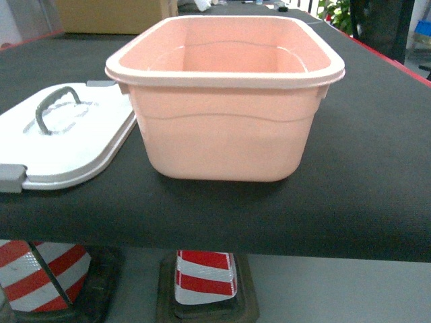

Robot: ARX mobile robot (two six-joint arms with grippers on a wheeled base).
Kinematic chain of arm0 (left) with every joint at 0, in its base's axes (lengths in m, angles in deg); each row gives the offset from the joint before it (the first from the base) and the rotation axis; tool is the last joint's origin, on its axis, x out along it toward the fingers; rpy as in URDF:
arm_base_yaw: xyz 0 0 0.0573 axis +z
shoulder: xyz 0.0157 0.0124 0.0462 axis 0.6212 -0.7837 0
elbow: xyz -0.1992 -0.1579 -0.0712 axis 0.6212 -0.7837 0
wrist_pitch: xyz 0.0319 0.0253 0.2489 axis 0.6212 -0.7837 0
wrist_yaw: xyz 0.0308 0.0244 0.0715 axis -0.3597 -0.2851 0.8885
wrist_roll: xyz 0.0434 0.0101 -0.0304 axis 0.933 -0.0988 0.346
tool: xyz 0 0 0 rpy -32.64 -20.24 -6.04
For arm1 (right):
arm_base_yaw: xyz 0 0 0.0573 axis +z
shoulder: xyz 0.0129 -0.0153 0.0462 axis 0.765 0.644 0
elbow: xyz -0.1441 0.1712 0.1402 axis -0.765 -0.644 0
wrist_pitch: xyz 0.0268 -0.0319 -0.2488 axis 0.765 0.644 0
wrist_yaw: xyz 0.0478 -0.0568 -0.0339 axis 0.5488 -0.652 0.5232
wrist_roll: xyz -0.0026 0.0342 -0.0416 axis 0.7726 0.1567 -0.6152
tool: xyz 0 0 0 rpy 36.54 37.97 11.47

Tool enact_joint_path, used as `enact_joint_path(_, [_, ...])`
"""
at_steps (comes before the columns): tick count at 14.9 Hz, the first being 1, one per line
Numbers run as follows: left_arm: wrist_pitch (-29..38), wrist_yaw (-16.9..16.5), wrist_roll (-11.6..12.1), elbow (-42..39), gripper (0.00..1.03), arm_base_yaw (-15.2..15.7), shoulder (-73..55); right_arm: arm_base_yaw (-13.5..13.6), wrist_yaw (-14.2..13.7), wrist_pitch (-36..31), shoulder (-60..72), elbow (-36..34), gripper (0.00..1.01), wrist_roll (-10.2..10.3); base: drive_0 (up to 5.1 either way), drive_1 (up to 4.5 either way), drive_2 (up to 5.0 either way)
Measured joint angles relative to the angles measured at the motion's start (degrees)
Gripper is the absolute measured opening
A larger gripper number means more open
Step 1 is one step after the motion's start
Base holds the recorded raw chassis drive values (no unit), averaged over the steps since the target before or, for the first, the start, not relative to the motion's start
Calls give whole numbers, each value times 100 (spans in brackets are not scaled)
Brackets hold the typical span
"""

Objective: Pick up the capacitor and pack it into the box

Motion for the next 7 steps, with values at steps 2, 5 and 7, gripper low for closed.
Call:
enact_joint_path(2, [-2, -4, 2, 0, 44, 0, 0, 0, 0, -4, 0, 0, 98, 4, 0, 0, 0])
enact_joint_path(5, [70, 4, 4, 7, 44, 0, -2, 0, 0, -57, 0, 0, 98, 9, 0, 0, 0])
enact_joint_path(7, [13, -2, 2, 0, 44, 0, 0, 0, -2, -15, 0, 0, 98, 7, 0, 0, 0])
